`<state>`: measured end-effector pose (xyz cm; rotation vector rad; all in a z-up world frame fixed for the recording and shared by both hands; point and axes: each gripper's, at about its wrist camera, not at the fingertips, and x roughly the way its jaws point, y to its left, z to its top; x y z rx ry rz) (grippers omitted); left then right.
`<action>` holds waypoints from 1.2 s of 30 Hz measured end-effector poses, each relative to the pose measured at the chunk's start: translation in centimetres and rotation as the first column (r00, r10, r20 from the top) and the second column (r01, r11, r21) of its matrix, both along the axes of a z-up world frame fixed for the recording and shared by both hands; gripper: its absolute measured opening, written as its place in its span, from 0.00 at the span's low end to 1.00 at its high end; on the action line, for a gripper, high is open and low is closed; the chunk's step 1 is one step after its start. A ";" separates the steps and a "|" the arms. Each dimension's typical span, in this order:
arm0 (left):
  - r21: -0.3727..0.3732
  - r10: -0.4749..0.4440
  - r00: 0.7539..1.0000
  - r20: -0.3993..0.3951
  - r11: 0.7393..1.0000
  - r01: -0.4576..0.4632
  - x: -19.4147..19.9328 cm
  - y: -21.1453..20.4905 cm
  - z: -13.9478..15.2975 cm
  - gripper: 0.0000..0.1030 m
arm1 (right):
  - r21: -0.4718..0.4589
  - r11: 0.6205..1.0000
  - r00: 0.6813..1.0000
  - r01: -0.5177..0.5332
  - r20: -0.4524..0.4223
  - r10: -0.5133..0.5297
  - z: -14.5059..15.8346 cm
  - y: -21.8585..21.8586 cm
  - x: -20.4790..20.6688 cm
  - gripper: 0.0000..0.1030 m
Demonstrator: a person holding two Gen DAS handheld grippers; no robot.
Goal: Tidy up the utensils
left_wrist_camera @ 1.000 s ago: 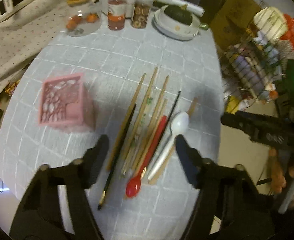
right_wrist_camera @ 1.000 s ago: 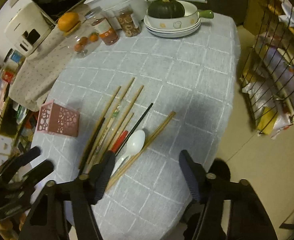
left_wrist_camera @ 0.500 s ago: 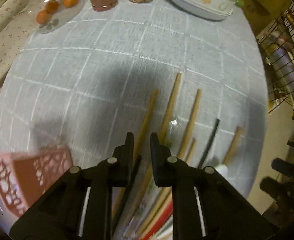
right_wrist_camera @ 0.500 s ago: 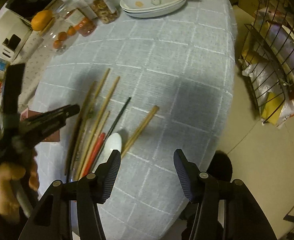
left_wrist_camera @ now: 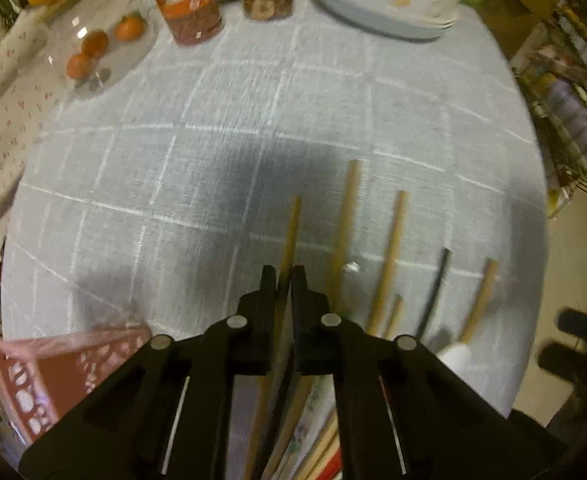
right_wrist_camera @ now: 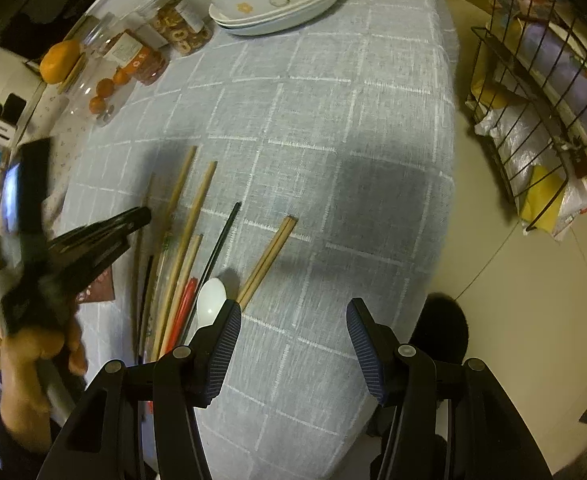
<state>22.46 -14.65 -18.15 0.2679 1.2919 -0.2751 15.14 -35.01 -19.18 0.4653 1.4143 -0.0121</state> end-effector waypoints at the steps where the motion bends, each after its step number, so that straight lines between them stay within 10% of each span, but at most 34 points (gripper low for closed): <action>1: -0.007 -0.011 1.000 0.017 1.000 0.011 -0.6 0.2 0.9 0.08 | 0.004 1.000 1.000 0.005 -0.003 -0.005 -0.2 0.0 0.0 0.54; 12: -0.146 -0.037 0.976 0.214 0.987 0.070 -9.2 3.6 10.2 0.07 | 0.004 0.999 0.998 0.052 -0.026 -0.052 -2.7 1.6 1.6 0.54; 20: -0.250 0.065 0.959 0.277 0.968 0.006 -11.1 9.2 11.7 0.06 | -0.116 0.992 0.999 0.041 -0.020 -0.043 -4.1 4.8 3.6 0.51; 25: -0.296 0.107 0.959 0.262 0.955 -0.026 -11.2 11.1 11.8 0.06 | -0.215 0.975 0.997 0.063 -0.024 -0.069 -4.1 6.1 4.3 0.36; 27: -0.310 0.121 0.959 0.256 0.950 -0.037 -11.5 11.8 11.7 0.06 | -0.214 0.973 0.996 0.084 -0.012 -0.089 -4.1 6.2 4.4 0.15; 36: -0.347 0.162 0.952 0.259 0.936 -0.065 -12.4 14.0 12.1 0.06 | -0.132 0.986 0.993 0.102 0.069 -0.094 -2.5 7.2 5.0 0.08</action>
